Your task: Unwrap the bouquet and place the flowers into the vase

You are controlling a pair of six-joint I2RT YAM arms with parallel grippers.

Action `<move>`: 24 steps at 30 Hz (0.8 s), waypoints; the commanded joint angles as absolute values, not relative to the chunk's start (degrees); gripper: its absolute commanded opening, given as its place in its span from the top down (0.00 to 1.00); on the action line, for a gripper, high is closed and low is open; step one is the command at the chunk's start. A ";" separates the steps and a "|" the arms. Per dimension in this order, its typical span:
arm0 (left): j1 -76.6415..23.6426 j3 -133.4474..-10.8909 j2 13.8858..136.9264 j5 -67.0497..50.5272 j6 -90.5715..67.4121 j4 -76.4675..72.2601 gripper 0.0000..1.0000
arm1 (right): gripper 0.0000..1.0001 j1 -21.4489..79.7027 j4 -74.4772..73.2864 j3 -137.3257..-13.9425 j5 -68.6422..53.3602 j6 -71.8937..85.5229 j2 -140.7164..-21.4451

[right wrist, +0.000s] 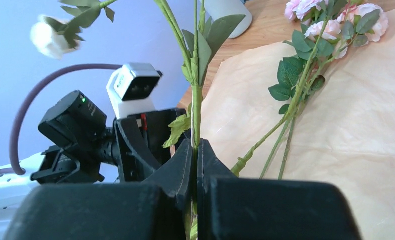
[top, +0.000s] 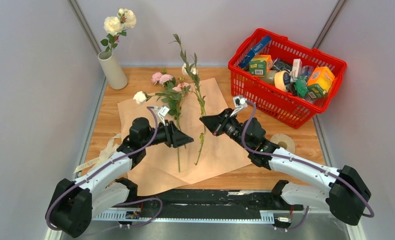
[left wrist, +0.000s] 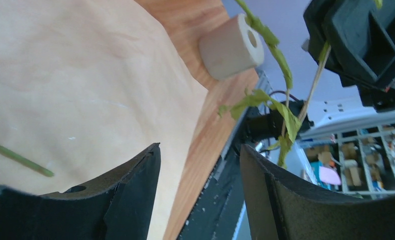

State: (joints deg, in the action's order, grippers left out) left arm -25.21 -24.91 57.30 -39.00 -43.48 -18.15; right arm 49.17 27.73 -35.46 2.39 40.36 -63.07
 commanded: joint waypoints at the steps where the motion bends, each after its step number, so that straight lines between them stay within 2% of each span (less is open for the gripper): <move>1: -28.12 -22.85 55.72 -44.56 -49.48 -30.67 0.32 | 1.00 49.48 29.88 -35.59 0.97 39.02 -61.96; 21: -38.05 -27.95 65.48 -43.86 -51.59 -41.57 0.32 | 1.00 49.92 28.92 -38.32 -2.46 41.22 -64.68; 23: -38.06 -28.12 65.83 -41.94 -51.94 -41.57 0.37 | 0.99 50.01 28.65 -38.41 -2.90 41.40 -65.12; 24: -38.06 -28.04 65.66 -41.14 -51.94 -41.57 0.43 | 0.97 50.01 28.48 -38.50 -3.16 41.40 -65.21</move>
